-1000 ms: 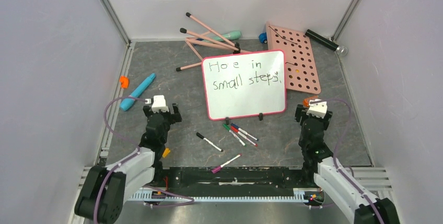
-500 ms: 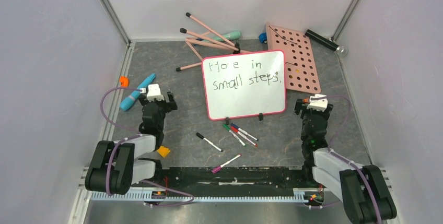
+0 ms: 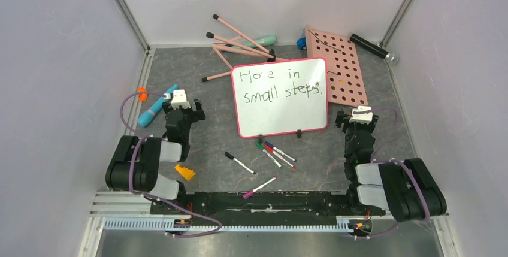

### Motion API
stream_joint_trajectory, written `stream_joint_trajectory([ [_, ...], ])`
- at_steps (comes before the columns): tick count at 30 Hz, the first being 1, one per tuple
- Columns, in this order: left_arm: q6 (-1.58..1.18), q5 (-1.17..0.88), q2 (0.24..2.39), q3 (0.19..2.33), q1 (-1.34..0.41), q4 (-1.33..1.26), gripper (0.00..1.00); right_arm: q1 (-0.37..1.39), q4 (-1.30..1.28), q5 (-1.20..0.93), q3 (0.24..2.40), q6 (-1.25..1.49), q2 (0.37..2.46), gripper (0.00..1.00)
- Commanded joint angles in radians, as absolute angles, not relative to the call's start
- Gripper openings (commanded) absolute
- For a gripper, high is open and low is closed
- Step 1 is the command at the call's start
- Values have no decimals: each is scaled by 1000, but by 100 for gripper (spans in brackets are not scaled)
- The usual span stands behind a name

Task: Write a sentence on the whiteboard
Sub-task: Reset both arms

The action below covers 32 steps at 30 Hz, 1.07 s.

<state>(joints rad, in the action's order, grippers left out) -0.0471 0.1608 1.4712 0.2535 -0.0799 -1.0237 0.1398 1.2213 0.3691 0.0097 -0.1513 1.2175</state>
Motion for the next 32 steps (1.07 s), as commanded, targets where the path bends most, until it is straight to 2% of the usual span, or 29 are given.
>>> stream_joint_trajectory([
  [1, -6, 144, 1468, 281, -77, -1022, 100, 134, 1472, 362, -133, -176, 1336, 84],
  [3, -6, 142, 1475, 279, -76, -1036, 100, 134, 1514, 374, -113, -189, 1398, 85],
  [5, -5, 142, 1472, 279, -75, -1028, 100, 127, 1385, 355, -80, -174, 1368, 86],
  [6, -6, 141, 1473, 279, -75, -1032, 100, 125, 1425, 355, -89, -175, 1382, 86],
  [7, -5, 142, 1471, 279, -75, -1030, 100, 125, 1449, 359, -95, -177, 1384, 97],
  [8, -6, 142, 1471, 279, -76, -1030, 100, 125, 1428, 397, -92, -156, 1379, 98],
  [32, -6, 140, 1473, 283, -76, -1025, 100, 125, 1454, 423, -102, -152, 1379, 98],
])
